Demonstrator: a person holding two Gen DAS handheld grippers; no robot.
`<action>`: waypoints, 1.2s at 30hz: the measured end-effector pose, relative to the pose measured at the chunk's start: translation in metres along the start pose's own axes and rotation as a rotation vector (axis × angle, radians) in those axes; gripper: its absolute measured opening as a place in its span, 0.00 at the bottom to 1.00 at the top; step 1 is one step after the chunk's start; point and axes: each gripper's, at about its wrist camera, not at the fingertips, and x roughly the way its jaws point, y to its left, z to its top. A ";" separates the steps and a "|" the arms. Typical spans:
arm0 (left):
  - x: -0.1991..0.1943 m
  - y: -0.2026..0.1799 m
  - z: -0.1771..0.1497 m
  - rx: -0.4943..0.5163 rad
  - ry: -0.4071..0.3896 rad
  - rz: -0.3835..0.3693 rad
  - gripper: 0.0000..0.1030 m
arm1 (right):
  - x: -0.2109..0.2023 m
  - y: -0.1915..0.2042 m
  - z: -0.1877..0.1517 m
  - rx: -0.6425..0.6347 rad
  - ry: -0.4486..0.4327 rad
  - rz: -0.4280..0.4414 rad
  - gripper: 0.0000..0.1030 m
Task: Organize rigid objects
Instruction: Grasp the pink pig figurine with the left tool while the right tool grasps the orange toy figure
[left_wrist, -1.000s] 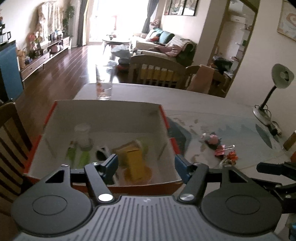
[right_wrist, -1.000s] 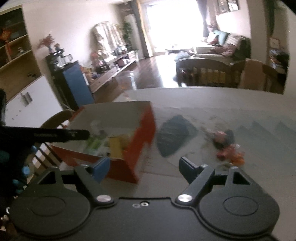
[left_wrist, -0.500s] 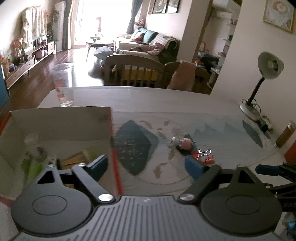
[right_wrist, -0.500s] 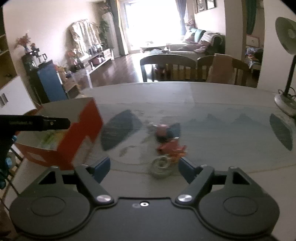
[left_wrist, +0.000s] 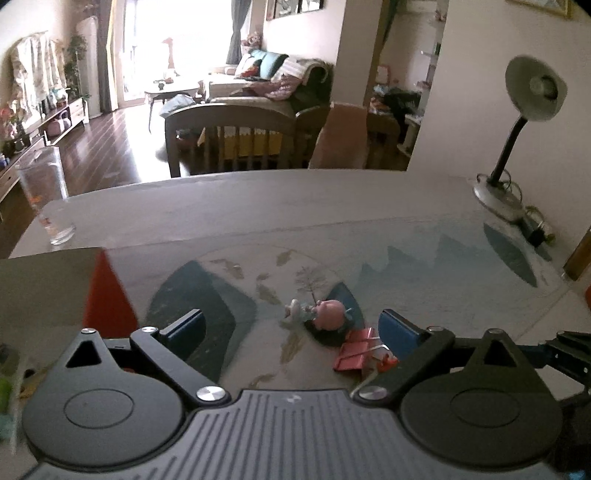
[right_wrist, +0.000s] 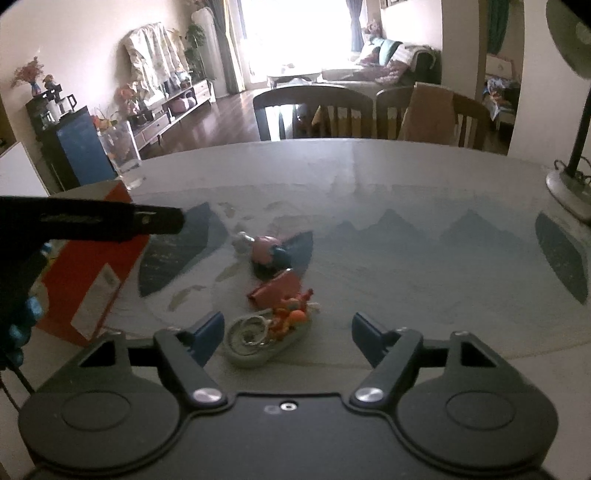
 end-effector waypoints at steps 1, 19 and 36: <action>0.009 -0.002 0.001 0.007 0.013 -0.015 0.97 | 0.004 -0.002 0.000 -0.002 0.006 0.001 0.73; 0.113 -0.024 0.001 0.092 0.179 -0.023 0.97 | 0.059 -0.008 0.003 0.001 0.082 0.054 0.62; 0.131 -0.024 -0.003 0.119 0.166 -0.029 0.96 | 0.080 -0.003 0.004 0.009 0.109 0.056 0.47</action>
